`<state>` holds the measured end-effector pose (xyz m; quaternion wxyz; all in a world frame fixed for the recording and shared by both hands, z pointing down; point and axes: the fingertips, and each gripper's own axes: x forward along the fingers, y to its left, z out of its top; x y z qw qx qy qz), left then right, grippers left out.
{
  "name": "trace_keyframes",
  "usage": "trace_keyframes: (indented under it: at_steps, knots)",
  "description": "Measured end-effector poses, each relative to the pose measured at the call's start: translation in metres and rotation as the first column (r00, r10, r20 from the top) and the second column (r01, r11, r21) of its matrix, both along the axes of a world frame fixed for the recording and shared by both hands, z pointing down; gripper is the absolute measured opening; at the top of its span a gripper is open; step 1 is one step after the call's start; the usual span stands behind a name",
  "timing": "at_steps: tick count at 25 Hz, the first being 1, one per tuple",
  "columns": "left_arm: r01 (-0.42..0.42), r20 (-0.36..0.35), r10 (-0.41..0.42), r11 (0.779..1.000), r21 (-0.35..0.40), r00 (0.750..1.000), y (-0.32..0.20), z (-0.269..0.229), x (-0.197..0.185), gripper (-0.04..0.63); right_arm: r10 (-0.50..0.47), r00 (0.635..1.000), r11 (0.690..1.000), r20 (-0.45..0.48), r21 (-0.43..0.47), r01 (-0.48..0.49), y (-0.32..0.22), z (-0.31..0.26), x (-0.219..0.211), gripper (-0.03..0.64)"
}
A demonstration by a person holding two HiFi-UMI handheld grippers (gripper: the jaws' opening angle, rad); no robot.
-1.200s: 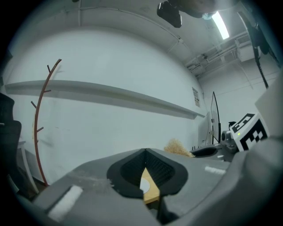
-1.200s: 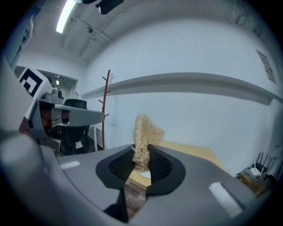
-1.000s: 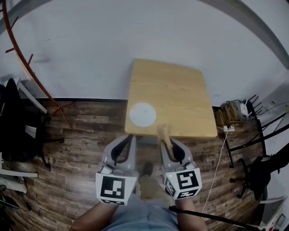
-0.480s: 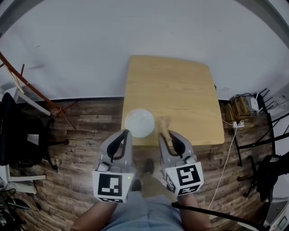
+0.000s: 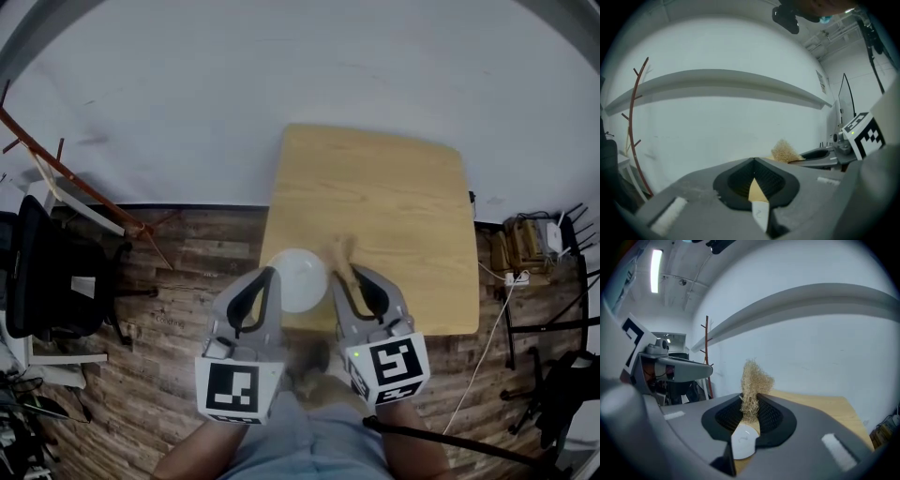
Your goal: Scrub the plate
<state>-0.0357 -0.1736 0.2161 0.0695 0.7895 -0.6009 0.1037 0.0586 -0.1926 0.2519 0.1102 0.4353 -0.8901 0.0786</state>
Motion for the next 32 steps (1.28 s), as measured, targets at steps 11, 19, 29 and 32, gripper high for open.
trace_keyframes:
  at_steps: [11, 19, 29, 32]
  knots:
    - [0.004, -0.026, -0.007, 0.994, -0.109, 1.000, -0.029, 0.049, -0.030, 0.021, -0.010, 0.999, 0.994, -0.041, -0.111, 0.005, -0.027, 0.050, -0.019, 0.075]
    - [-0.055, -0.079, 0.036, 0.965, -0.256, 0.996, -0.037, 0.109, -0.049, 0.021, 0.002, 0.996, 0.976, -0.093, -0.218, -0.023, -0.027, 0.101, -0.038, 0.074]
    - [-0.118, -0.126, 0.074, 0.914, -0.389, 0.989, -0.031, 0.184, -0.055, 0.021, -0.012, 0.987, 0.929, -0.163, -0.366, -0.049, -0.009, 0.179, -0.052, 0.074]
    - [-0.110, -0.141, 0.055, 0.901, -0.420, 0.988, -0.029, 0.203, -0.062, 0.021, -0.016, 0.987, 0.922, -0.159, -0.384, -0.047, -0.008, 0.196, -0.059, 0.074]
